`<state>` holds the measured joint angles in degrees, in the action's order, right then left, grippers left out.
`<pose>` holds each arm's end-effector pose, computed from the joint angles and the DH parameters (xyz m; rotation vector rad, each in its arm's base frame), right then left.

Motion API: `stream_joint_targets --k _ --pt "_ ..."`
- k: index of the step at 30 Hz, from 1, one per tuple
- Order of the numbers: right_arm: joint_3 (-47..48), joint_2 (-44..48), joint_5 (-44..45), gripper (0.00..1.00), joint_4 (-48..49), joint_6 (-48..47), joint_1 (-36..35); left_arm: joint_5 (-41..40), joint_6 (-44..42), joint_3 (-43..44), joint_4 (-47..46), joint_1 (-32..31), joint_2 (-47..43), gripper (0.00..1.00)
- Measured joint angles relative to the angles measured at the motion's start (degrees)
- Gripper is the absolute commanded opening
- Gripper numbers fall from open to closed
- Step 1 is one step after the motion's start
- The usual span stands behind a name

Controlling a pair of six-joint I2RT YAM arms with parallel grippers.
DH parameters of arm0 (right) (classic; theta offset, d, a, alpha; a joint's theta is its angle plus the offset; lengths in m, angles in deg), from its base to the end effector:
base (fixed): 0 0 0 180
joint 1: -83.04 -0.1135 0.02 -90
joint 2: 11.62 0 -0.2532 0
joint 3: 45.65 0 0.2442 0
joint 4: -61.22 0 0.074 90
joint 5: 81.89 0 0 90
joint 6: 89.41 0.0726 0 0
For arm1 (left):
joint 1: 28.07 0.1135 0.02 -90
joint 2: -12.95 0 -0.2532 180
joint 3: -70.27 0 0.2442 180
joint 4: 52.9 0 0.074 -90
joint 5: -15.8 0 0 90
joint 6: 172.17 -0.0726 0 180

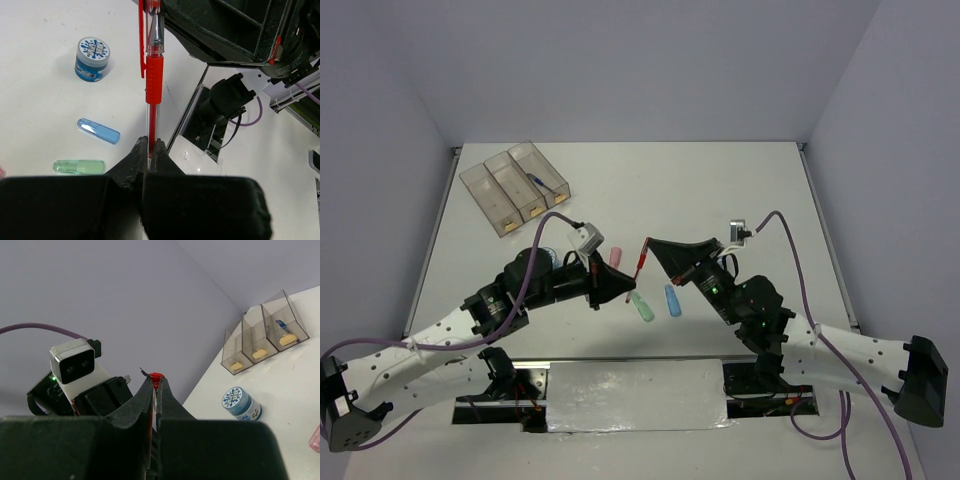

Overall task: Sort the stationery into containers
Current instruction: Close the pen cap on the pen.

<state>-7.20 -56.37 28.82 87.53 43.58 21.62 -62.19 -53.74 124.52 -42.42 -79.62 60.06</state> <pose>0.1260 0.1776 0.3135 0.1288 1.3595 1.3434 0.1341 -0.1932 0.3209 0.5267 1.6986 -1.2155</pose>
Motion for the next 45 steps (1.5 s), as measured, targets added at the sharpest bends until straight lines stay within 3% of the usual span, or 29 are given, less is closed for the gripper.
stream_joint_targets --k 10,14,16,25,26,28,29,32,35,45 --pt "0.0 -0.4 1.0 0.0 0.2 -0.9 -1.2 -0.2 -1.5 1.0 2.7 0.0 0.0 0.0" --pt "-0.2 1.3 0.8 0.06 -0.9 -1.7 -1.3 -0.4 -1.8 1.0 2.5 0.0 0.3 0.0" --pt "-0.2 2.6 -1.0 0.1 -4.0 -2.1 -2.5 -1.8 -2.6 1.4 0.2 0.3 0.9 0.0" --pt "1.3 5.6 -3.2 0.12 -12.9 -5.1 -3.9 -5.2 -2.9 0.3 -6.7 0.6 -0.9 0.0" --pt "1.4 5.7 -3.2 0.14 -13.0 -5.4 -3.9 -5.4 -2.9 0.1 -7.0 0.6 -0.9 0.0" --pt "1.5 6.0 -3.1 0.38 -13.4 -5.6 -3.9 -5.5 -3.0 0.0 -7.0 0.6 -1.0 0.0" --pt "1.5 6.2 -3.0 0.57 -13.7 -6.1 -3.9 -5.6 -3.0 0.0 -7.0 0.6 -1.1 0.0" --pt "2.3 6.6 -2.9 0.79 -15.4 -7.8 -3.9 -5.6 -3.0 0.0 -7.0 0.6 -1.5 0.0" --pt "5.7 5.3 -2.3 0.85 -18.3 -10.1 -3.8 -5.5 -3.0 -0.2 -7.1 0.6 -1.7 0.0" --pt "20.5 -3.9 -3.2 0.83 -22.2 -17.8 -1.6 -4.2 -2.9 -3.0 -7.9 0.6 -1.8 0.0"
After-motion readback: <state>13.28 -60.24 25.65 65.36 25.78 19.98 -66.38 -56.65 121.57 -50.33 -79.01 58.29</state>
